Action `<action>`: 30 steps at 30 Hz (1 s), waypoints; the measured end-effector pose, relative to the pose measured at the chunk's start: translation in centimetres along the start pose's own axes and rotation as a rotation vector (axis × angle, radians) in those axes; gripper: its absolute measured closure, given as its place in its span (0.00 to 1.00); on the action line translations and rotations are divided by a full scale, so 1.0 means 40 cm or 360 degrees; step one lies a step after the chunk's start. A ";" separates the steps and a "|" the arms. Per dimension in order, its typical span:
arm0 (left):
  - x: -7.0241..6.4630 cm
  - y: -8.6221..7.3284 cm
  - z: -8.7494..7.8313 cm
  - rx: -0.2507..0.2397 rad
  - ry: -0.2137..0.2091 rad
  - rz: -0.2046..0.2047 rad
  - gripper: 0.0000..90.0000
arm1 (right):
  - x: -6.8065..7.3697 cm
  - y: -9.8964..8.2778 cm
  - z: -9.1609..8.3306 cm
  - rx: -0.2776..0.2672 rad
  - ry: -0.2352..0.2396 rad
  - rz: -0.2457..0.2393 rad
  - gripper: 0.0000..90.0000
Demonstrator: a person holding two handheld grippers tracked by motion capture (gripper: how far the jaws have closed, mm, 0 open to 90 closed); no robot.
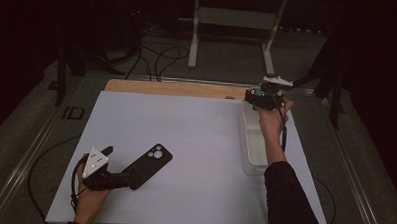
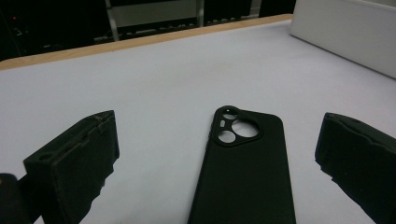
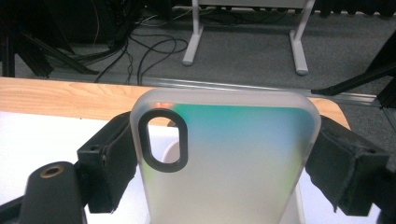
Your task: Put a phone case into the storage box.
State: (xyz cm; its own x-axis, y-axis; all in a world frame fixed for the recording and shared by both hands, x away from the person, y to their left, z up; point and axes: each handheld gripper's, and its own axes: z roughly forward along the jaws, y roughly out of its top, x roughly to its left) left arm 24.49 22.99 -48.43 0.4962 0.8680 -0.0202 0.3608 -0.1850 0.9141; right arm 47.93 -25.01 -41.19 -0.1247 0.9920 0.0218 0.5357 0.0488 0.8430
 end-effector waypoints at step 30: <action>-0.002 0.000 0.000 -0.0003 -0.0014 -0.0008 0.00 | 0.006 -0.036 0.079 0.0103 -0.0088 -0.0009 0.18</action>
State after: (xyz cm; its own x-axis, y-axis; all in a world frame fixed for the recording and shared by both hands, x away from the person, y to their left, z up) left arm 24.45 22.94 -48.43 0.5015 0.8647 -0.0281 0.3617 -0.1801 0.9147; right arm 49.76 -24.45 -44.12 -0.0825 0.9965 -0.0138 0.5885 0.0599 0.8063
